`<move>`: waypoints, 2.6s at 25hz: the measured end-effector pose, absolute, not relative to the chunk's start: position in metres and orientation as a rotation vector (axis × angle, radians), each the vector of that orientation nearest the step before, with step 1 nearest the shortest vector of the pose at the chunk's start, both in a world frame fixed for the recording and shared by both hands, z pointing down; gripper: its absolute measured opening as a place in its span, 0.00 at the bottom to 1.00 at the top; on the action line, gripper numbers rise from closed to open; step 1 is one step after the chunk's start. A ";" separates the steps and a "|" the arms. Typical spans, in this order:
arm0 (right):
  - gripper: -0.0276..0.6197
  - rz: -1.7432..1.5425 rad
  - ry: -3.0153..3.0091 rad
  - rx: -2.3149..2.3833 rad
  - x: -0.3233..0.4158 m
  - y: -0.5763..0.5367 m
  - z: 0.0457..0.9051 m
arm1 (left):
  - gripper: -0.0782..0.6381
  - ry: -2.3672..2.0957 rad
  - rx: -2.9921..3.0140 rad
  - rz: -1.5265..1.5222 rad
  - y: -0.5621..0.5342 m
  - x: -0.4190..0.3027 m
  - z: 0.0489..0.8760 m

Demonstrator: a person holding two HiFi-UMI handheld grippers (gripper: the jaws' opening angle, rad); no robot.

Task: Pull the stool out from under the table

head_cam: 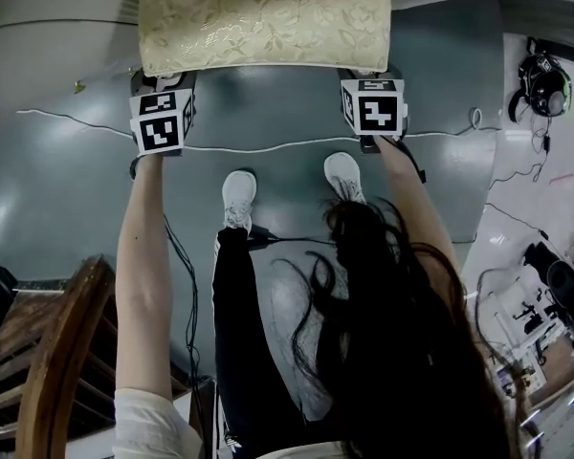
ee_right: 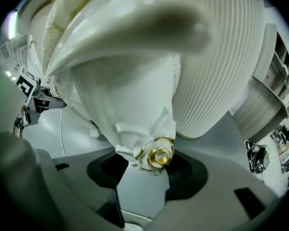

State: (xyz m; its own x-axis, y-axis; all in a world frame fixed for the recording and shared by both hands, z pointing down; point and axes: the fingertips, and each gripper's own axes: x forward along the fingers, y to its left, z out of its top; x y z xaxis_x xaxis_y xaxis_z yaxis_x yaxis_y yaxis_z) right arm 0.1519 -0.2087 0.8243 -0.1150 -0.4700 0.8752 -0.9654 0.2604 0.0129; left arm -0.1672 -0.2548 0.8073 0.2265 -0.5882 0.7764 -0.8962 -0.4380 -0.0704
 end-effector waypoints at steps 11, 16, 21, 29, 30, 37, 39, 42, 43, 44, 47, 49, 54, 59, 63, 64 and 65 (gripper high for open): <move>0.42 0.710 -1.746 1.244 0.167 -0.196 0.827 | 0.49 -1.431 2.056 1.001 -0.213 -0.155 0.810; 0.42 0.667 -1.767 1.203 0.175 -0.167 0.830 | 0.49 -1.472 2.005 0.974 -0.165 -0.148 0.817; 0.42 0.658 -1.764 1.188 0.178 -0.162 0.829 | 0.49 -1.457 1.988 0.983 -0.157 -0.145 0.816; 0.41 0.661 -1.743 1.203 0.175 -0.157 0.826 | 0.49 -1.412 1.984 1.023 -0.159 -0.148 0.811; 0.41 0.658 -1.740 1.205 0.175 -0.157 0.826 | 0.49 -1.406 1.986 1.026 -0.159 -0.148 0.810; 0.41 0.663 -1.722 1.215 0.176 -0.158 0.827 | 0.49 -1.380 1.993 1.033 -0.156 -0.148 0.810; 0.41 0.660 -1.715 1.216 0.176 -0.158 0.826 | 0.49 -1.372 1.985 1.037 -0.154 -0.148 0.810; 0.41 0.666 -1.699 1.221 0.176 -0.154 0.827 | 0.49 -1.335 2.001 1.056 -0.151 -0.149 0.811; 0.41 0.670 -1.698 1.230 0.175 -0.155 0.826 | 0.49 -1.320 2.014 1.066 -0.153 -0.150 0.810; 0.41 0.672 -1.699 1.239 0.174 -0.158 0.825 | 0.49 -1.306 2.027 1.078 -0.156 -0.150 0.808; 0.41 0.675 -1.710 1.249 0.173 -0.158 0.812 | 0.48 -1.270 2.040 1.124 -0.157 -0.151 0.796; 0.41 0.682 -1.716 1.248 0.174 -0.144 0.806 | 0.48 -1.255 2.032 1.149 -0.146 -0.150 0.789; 0.41 0.667 -1.713 1.230 0.177 -0.077 0.830 | 0.48 -1.354 2.012 1.103 -0.085 -0.148 0.817; 0.41 0.585 -1.753 1.188 0.176 0.024 0.832 | 0.48 -1.400 1.979 1.075 0.031 -0.149 0.824; 0.41 0.582 -1.743 1.171 0.174 0.018 0.835 | 0.48 -1.394 1.934 1.084 0.031 -0.152 0.828; 0.41 0.582 -1.744 1.164 0.175 0.018 0.835 | 0.48 -1.391 1.921 1.090 0.033 -0.151 0.828; 0.41 0.581 -1.744 1.156 0.176 0.020 0.835 | 0.48 -1.388 1.910 1.094 0.037 -0.149 0.827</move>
State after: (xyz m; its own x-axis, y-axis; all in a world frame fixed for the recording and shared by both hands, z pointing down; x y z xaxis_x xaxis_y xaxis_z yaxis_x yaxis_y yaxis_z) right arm 0.1765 0.0199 0.8349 -0.1215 -0.4481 0.8857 -0.8898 0.4446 0.1028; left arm -0.1488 0.0366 0.8275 0.1431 -0.5112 0.8475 -0.9434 -0.3294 -0.0394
